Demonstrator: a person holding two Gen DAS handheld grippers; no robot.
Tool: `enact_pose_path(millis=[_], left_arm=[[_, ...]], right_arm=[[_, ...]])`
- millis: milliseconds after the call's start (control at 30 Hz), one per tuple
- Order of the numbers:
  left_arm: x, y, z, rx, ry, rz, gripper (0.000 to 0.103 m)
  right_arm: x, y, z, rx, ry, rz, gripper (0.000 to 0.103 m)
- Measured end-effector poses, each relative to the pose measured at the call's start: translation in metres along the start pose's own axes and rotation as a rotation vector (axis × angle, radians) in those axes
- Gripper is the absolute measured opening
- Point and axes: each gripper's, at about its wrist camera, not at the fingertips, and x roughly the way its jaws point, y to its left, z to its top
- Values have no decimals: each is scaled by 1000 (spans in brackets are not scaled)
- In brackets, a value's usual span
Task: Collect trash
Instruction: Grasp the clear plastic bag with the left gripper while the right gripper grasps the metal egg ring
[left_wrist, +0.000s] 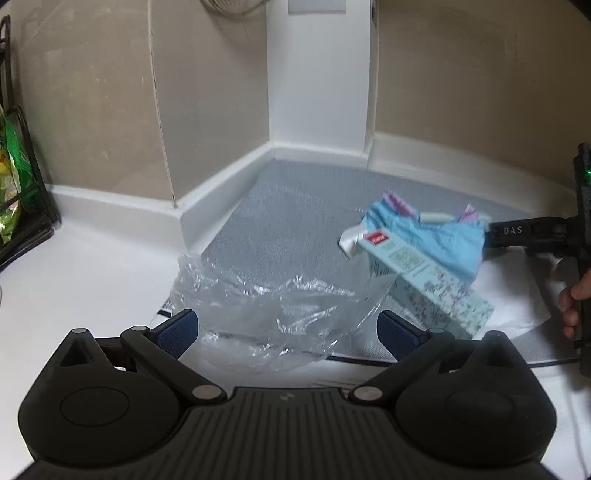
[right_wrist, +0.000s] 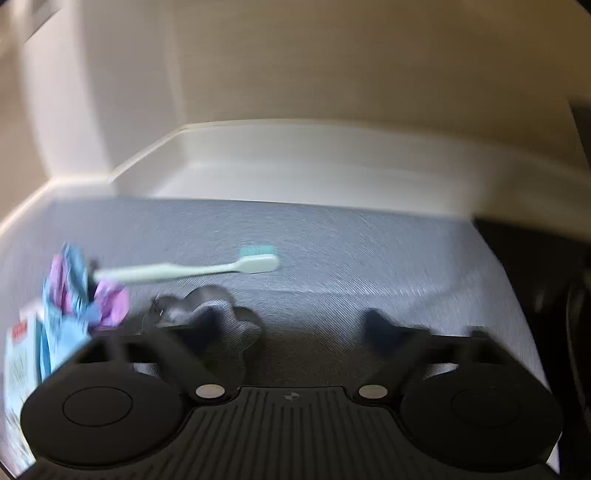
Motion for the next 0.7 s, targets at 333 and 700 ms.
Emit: enact_pose_path(millis=[333,700], left_arm=[[-2,26,8,-127,52,-36,0],[-71,35,6,-143,-92,-88,0]], right_arm=[[-30,-13,-4,9,-137,-25,4],[-102,-44,-8,106,-300,12,3]])
